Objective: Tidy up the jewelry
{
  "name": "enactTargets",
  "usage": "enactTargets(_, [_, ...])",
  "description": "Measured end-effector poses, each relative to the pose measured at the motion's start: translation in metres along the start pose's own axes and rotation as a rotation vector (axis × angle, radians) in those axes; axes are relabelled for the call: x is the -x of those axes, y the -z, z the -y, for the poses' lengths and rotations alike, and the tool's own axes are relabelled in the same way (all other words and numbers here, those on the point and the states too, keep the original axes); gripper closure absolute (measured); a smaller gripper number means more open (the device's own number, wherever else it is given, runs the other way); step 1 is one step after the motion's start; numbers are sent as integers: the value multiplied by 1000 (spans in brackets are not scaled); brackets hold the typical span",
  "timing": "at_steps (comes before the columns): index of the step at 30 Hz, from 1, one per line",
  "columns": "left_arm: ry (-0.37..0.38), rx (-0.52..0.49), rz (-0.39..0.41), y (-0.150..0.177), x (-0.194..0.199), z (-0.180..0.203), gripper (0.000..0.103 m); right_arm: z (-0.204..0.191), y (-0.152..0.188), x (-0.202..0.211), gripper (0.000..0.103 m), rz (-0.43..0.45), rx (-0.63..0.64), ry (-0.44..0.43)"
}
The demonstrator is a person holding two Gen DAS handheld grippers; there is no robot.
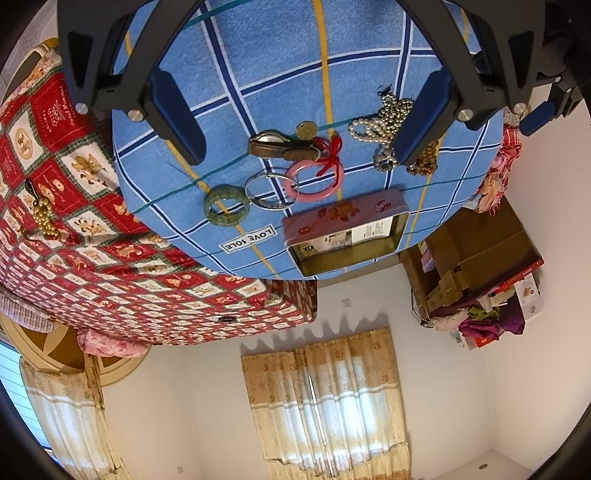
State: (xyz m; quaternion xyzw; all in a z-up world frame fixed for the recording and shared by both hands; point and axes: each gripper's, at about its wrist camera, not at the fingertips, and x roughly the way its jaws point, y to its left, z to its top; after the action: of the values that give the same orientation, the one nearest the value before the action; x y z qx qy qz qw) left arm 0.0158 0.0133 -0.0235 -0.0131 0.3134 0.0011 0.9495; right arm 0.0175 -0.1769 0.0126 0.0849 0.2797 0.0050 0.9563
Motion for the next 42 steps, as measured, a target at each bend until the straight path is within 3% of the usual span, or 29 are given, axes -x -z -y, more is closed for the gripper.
enactTargets(7, [38, 67, -68, 5, -19, -16, 1, 0, 4, -11, 1, -30, 4, -13])
enactTargets(11, [96, 118, -88, -4, -36, -24, 2, 0, 7, -22, 23, -64, 13, -30])
enactTargets(14, [134, 149, -103, -18, -56, -27, 30, 2, 10, -32, 30, -94, 8, -42])
enactTargets(15, [152, 170, -120, -22, -65, -28, 35, 2, 11, -33, 30, -101, 3, -45])
enactTargets(21, [144, 219, -195, -29, -105, -22, 35, 9, 14, -43, 30, -127, -24, -41])
enactTargets(23, [135, 206, -222, -27, -114, -18, 48, 13, 14, -47, 30, -140, -38, -39])
enactTargets(24, [143, 200, -242, -26, -119, -18, 67, 14, 14, -50, 30, -146, -43, -38])
enactTargets(26, [173, 205, -250, -25, -119, -20, 77, 17, 15, -55, 30, -162, -53, -39])
enactTargets(28, [200, 204, -260, -25, -119, -23, 80, 18, 15, -58, 30, -172, -62, -39])
enactTargets(32, [239, 220, -231, -26, -109, -35, 80, 18, 17, -62, 30, -185, -74, -46])
enactTargets(39, [288, 233, -34, -48, -47, -62, 80, 5, 9, -64, 30, -177, -35, -113])
enactTargets(42, [287, 226, 2, -56, -40, -66, 80, -10, -2, -74, 45, -197, -24, -216])
